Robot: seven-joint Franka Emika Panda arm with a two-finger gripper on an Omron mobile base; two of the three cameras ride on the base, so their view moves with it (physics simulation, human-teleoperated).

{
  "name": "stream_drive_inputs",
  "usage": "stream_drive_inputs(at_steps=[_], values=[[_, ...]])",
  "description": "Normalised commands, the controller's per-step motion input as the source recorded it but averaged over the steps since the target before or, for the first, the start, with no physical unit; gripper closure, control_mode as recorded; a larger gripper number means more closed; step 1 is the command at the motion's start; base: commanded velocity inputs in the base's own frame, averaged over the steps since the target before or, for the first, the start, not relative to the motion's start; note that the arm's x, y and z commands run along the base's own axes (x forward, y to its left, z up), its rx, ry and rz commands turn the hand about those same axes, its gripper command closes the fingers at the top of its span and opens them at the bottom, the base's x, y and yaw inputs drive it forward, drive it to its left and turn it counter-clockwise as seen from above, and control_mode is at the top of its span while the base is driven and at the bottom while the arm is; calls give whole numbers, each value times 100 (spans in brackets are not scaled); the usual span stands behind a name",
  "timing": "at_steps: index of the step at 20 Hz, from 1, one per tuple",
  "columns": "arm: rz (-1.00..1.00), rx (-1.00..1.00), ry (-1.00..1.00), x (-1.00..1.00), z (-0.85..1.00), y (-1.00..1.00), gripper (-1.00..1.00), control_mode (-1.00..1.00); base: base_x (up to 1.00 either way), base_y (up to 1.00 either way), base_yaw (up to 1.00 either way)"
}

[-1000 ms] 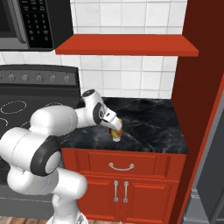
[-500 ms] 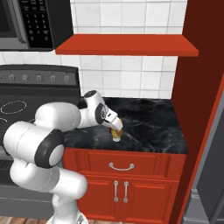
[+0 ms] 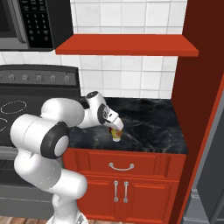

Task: Place the mustard and condiment bottle from the counter to the top shelf of the fridge. If the existing items in the fridge are on the top shelf, move them to other shelves.

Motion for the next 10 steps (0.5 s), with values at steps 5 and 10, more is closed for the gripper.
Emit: stream_drive_inputs(at_steps=[5,10], values=[[0,0,0,18,-11,-3,-100,-100,0,0,0],[0,0,0,10,-7,-5,-100,-100,0,0,0]])
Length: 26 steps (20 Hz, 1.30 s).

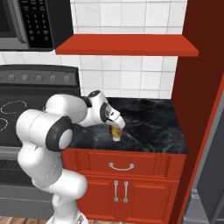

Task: Place the mustard and condiment bottle from the counter to the top shelf of the fridge. If the existing items in the fridge are on the top shelf, move them to other shelves.

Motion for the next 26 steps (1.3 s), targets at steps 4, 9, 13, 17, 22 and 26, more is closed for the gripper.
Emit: stream_drive_inputs(at_steps=[4,9,13,17,22,26], values=[[0,0,0,2,-8,-8,100,-100,0,0,0],[0,0,0,0,-9,-2,100,-100,0,0,0],[0,0,0,-3,0,0,100,-100,0,0,0],[0,0,-11,-54,31,7,100,-100,0,0,0],[6,0,-26,-100,98,32,100,-100,0,0,0],[9,-1,-21,-100,100,47,100,-100,0,0,0]])
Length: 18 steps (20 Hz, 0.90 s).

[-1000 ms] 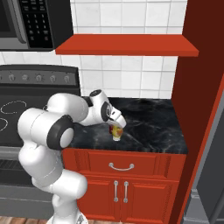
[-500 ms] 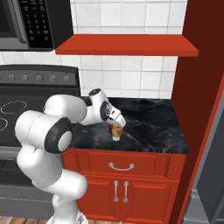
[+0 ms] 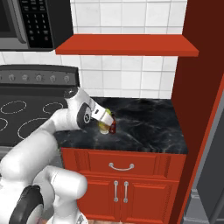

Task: Place the mustard and condiment bottle from the counter to the top shelf of the fridge. If the existing items in the fridge are on the top shelf, move them to other shelves.

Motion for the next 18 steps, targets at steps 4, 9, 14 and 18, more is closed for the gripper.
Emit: stream_drive_inputs(at_steps=[4,9,14,18], values=[[13,-1,-21,-100,100,46,100,-100,0,0,0],[12,-5,-17,-100,100,44,100,-100,0,0,0],[12,-7,-9,-100,100,40,100,-100,0,0,0],[11,-11,-1,-100,100,36,100,-100,0,0,0]])
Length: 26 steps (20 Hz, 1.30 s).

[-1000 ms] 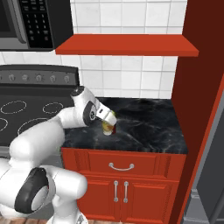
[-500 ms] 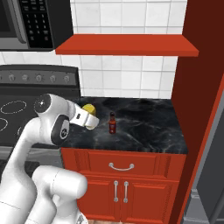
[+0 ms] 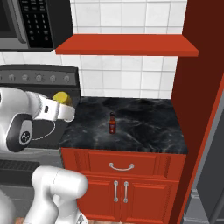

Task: Place the mustard and condiment bottle from the counter to the top shelf of the fridge. If the existing items in the fridge are on the top shelf, move them to other shelves.

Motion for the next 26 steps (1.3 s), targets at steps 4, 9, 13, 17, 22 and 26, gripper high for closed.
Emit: stream_drive_inputs(at_steps=[4,9,13,17,22,26], values=[[9,-13,0,-100,91,32,100,-100,0,0,0],[9,-6,-3,-92,9,5,100,-100,0,0,0],[4,-1,-2,-48,0,0,100,100,-50,0,3],[0,0,0,0,0,0,100,100,-100,-30,-1],[0,0,0,0,0,0,100,100,-100,-63,-31],[0,0,0,0,0,0,100,100,-86,-64,-50]])
